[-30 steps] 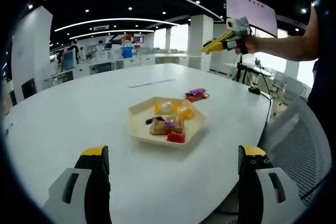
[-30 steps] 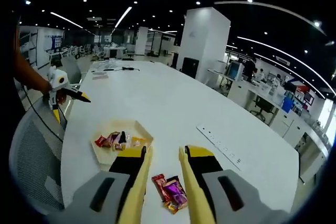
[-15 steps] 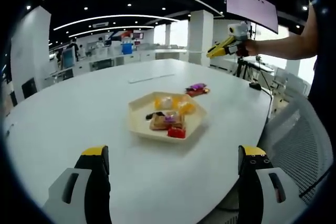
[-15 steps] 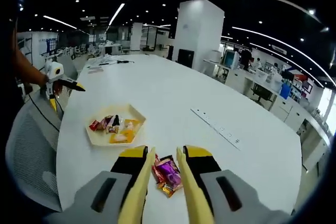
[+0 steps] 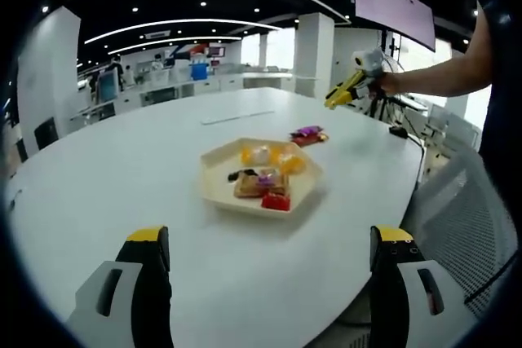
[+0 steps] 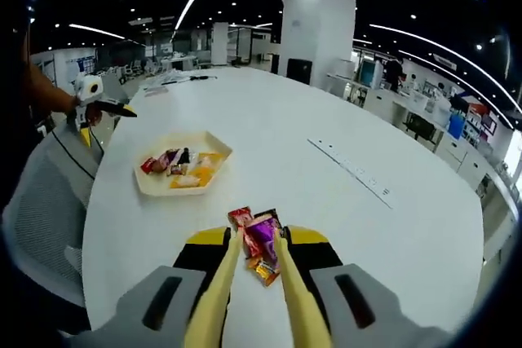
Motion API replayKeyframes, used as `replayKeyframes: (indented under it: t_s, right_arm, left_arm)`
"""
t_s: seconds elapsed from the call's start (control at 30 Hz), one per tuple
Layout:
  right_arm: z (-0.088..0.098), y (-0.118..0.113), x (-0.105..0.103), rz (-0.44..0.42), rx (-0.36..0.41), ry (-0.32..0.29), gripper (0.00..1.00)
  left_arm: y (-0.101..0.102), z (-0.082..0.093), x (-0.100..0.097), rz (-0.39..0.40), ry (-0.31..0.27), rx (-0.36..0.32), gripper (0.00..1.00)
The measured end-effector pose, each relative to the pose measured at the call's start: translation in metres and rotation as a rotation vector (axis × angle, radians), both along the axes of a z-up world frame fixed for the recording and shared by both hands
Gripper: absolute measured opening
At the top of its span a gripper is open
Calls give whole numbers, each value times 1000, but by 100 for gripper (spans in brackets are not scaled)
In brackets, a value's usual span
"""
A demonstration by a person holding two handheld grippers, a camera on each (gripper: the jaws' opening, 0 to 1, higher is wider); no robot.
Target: Place the target food into the container with the food tongs after gripping and lifting it, then release it inside without dropping or visibly crushing the food.
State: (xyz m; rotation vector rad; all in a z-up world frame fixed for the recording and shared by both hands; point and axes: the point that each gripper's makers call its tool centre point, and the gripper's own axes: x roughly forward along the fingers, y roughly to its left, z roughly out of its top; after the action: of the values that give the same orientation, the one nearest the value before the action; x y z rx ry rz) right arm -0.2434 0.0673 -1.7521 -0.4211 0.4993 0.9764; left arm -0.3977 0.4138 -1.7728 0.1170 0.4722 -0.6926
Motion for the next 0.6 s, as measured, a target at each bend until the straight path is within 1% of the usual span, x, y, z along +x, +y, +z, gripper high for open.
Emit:
replayKeyframes:
  t_s: [0.1,0.27,0.3,0.37,0.5,0.53,0.57,0.6]
  right_arm:
    - [-12,-1,0,7,-1,34,24]
    - [-30,-1,1,31,-29,69,24]
    - [-34,0,-1,45,-34,84,24]
    - [-41,1,0,62,-63,84,25]
    - [-53,6,2,76,-92,102,25]
    - [-58,2,5,83,-137,82,25]
    - [-60,2,6,83,-143,82,25]
    - [-61,3,7,80,-131,92,25]
  left_arm:
    - [1,-1,0,2,5,3,99]
    - [1,-3,0,3,13,3,99]
    - [0,-3,-1,1,14,3,99]
    - [0,-3,0,0,12,4,99]
    - [2,-3,0,5,15,0,99]
    - [2,-4,0,5,16,0,99]
    - [2,-3,0,6,17,-2,99]
    - [2,-3,0,7,16,-1,99]
